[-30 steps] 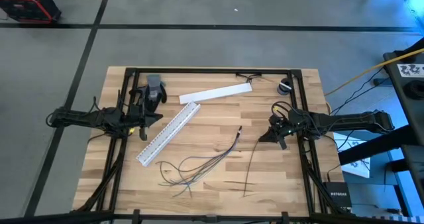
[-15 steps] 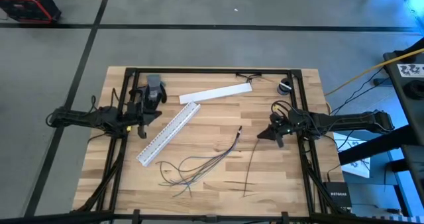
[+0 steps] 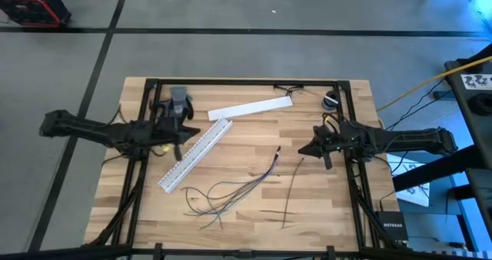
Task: Ziptie cables
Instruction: Wrap the zip tie on the cables
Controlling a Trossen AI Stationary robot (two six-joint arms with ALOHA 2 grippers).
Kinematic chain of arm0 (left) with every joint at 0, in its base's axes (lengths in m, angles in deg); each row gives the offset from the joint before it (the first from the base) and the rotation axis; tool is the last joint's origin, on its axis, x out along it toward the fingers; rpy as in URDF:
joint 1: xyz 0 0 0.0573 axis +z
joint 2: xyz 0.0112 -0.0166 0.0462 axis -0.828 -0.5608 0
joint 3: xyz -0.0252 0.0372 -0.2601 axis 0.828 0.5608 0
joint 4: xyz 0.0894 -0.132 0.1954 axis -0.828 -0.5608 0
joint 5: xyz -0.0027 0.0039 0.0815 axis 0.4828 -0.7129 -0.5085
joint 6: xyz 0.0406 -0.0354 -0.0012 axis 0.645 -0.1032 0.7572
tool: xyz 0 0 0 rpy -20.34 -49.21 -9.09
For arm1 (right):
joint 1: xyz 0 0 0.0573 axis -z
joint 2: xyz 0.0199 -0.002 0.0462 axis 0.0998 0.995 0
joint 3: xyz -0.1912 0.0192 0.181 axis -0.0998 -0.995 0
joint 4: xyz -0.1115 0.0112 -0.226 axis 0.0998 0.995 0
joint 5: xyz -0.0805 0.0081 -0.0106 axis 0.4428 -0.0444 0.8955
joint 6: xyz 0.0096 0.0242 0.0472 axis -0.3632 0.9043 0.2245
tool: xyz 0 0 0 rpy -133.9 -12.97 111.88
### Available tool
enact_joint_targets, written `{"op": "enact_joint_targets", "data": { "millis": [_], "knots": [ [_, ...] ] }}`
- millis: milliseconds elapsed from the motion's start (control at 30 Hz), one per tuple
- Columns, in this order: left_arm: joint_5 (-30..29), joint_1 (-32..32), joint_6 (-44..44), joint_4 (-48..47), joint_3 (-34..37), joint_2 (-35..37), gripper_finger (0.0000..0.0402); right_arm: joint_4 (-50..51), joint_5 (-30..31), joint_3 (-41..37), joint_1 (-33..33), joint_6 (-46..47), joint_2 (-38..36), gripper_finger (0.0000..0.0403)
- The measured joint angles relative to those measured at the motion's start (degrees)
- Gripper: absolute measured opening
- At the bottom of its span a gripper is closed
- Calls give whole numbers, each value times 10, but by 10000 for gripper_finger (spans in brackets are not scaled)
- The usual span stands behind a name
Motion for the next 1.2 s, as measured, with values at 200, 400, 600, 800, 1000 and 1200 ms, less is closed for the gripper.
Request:
{"op": "enact_joint_targets", "data": {
  "millis": [200, 400, 600, 800, 1000, 1200],
  "knots": [
    [0, -23, -3, -5, -97, -190, 0, 174, 40, 56, 0, -63, 2, 3],
    [0, -47, -48, 1, -185, -329, 0, 172, 109, 25, -46, -13, 32, 3],
    [1, -59, -47, -1, -253, -436, 0, 172, 167, -5, -127, -10, 81, 3],
    [0, -58, -60, 23, -281, -496, 0, 112, 197, -37, -180, -27, 128, 3],
    [1, -59, -69, 54, -281, -520, 0, 42, 197, -47, -183, -57, 183, 3],
    [1, -58, -64, 55, -281, -520, 0, -15, 202, -47, -183, -64, 264, 36]
  ]
}}
